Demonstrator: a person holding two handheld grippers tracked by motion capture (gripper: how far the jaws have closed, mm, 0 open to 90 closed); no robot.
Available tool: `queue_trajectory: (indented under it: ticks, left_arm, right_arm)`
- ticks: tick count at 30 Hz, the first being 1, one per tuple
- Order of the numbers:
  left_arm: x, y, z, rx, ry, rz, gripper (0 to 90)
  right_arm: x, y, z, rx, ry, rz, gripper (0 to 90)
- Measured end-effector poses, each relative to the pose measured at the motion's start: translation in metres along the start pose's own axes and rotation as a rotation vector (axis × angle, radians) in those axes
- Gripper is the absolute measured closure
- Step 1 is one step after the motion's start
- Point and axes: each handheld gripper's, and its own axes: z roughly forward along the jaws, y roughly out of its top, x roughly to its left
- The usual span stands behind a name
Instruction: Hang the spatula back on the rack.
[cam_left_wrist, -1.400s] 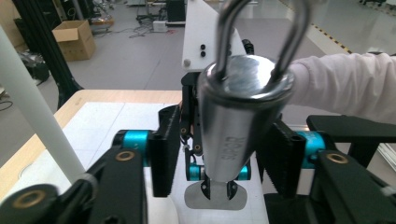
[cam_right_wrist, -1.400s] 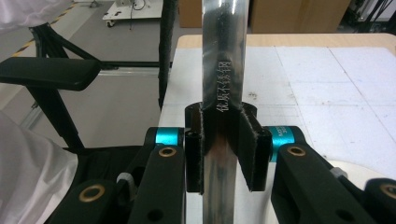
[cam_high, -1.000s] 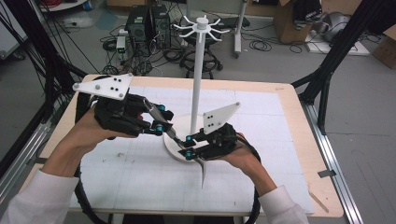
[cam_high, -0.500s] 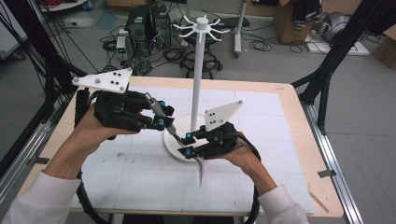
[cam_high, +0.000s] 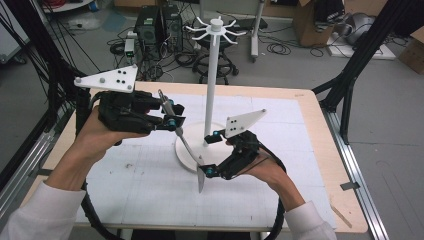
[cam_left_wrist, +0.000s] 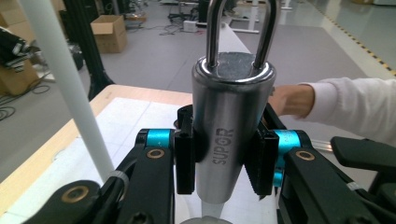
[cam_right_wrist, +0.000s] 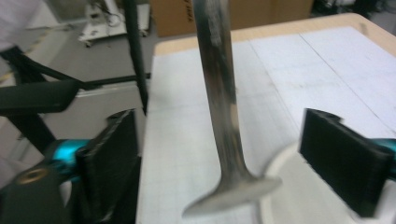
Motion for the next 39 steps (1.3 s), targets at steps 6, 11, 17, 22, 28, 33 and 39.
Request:
queue_trajectory:
  ticks: [6,11,17,22,28,33,39]
  left_arm:
    - [0.001,0.007,0.0,0.014,0.049,-0.002,68.8]
    - [0.004,0.014,0.001,0.036,0.087,-0.005,68.8]
    - [0.01,0.025,0.002,0.083,0.119,-0.003,68.8]
    - [0.014,0.033,0.004,0.102,0.135,-0.006,68.8]
    - [0.022,0.039,0.005,0.122,0.162,-0.018,68.8]
    - [0.028,0.045,0.004,0.149,0.177,-0.023,68.8]
    - [0.034,0.052,0.008,0.166,0.188,-0.026,68.8]
  right_arm:
    - [0.0,-0.009,-0.015,-0.006,-0.063,0.019,0.3]
    - [0.0,-0.022,-0.03,-0.002,-0.097,0.02,0.3]
    - [-0.001,-0.038,-0.045,0.0,-0.152,0.03,0.3]
    - [-0.004,-0.053,-0.055,-0.01,-0.188,0.052,0.3]
    - [-0.007,-0.07,-0.064,-0.033,-0.241,0.068,0.3]
    - [-0.013,-0.085,-0.068,-0.045,-0.248,0.099,0.3]
    - [-0.017,-0.097,-0.07,-0.02,-0.263,0.108,0.3]
